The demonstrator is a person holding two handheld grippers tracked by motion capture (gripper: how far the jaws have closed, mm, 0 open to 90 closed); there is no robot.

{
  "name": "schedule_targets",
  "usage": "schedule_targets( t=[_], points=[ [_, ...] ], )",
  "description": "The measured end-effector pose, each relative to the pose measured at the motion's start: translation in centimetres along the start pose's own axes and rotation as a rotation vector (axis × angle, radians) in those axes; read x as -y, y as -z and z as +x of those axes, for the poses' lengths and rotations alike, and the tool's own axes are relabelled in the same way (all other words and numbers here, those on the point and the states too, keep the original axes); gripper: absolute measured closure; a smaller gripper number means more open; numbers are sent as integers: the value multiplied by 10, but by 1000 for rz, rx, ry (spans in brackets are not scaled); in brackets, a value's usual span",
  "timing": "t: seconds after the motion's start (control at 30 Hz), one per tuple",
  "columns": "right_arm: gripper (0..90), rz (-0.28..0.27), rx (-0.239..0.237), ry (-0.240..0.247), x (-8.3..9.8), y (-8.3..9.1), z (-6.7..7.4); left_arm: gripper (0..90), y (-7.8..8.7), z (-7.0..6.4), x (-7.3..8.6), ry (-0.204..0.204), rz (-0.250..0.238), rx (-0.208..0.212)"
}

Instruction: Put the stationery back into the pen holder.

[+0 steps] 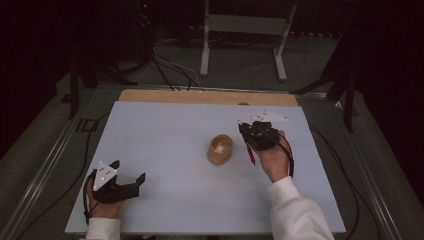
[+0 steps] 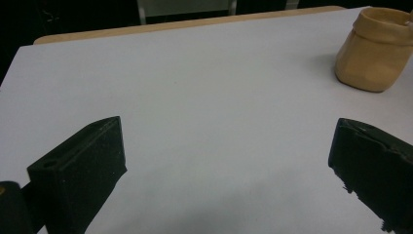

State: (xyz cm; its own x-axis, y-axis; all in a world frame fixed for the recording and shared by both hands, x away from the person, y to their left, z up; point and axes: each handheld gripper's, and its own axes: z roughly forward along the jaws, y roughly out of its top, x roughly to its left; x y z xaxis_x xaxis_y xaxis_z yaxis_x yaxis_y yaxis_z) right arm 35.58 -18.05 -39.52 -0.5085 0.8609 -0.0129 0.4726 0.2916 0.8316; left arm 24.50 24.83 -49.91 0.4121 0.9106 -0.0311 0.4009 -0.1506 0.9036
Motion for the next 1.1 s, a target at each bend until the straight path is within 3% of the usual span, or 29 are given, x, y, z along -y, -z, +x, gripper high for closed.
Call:
schedule_targets(
  t=[0.73, 0.93, 1.1],
  points=[
    [819, -57, -37, -4, -32, -21, 5, 7, -1, 0, 0, 1, 1, 7],
    [821, -48, -49, 20, -33, -29, 8, 7, -1, 0, 0, 0, 0, 6],
    [822, -70, -58, 29, -36, -24, 11, 7, -1, 1, 0, 2, 0, 7]
  ],
)
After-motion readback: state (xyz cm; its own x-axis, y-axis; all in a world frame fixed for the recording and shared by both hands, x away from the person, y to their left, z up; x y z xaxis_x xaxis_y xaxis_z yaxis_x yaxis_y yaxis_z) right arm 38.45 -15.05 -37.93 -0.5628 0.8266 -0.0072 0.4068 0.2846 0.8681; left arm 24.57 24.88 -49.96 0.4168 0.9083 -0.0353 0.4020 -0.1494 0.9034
